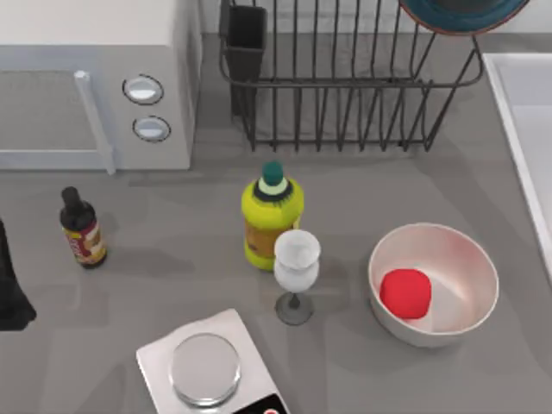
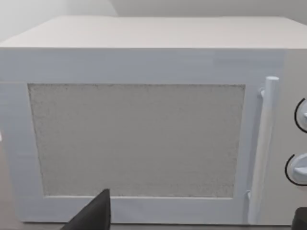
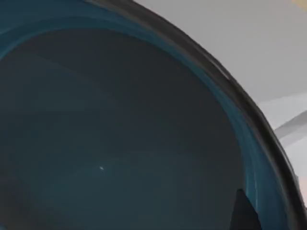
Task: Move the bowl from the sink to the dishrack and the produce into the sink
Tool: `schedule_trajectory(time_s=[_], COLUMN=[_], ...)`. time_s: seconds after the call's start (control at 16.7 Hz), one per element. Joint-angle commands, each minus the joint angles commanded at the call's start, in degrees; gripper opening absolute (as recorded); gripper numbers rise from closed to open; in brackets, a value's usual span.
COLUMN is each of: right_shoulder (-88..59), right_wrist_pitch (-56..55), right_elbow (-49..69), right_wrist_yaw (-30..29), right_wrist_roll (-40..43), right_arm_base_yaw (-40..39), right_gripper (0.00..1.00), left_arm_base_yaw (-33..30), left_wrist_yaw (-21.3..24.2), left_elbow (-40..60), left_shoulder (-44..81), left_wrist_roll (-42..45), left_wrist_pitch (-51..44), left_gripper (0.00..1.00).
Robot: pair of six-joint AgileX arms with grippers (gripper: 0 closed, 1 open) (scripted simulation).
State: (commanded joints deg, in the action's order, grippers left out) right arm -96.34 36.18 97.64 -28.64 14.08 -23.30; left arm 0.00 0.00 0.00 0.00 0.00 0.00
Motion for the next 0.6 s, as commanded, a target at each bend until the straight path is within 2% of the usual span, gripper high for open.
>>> schedule_trajectory(time_s=[0.3,0.6], right_shoulder=[0.46,0.91], right_wrist_pitch=[-18.76,-32.15], right_elbow=[-1.23,-2.51], right_wrist_yaw=[-9.62,-16.51], right_wrist_roll=[-8.93,-14.21], right_arm_base_yaw=[-12.26,-19.89], right_gripper=[0.0,0.0], left_arm_base_yaw=[0.0,0.0], left_wrist_yaw=[0.0,0.0], left_elbow=[0.0,0.0], left_shoulder=[0.0,0.0], left_wrist_roll=[0.0,0.0], left_wrist_pitch=[0.0,0.0], left_gripper=[1.0,1.0])
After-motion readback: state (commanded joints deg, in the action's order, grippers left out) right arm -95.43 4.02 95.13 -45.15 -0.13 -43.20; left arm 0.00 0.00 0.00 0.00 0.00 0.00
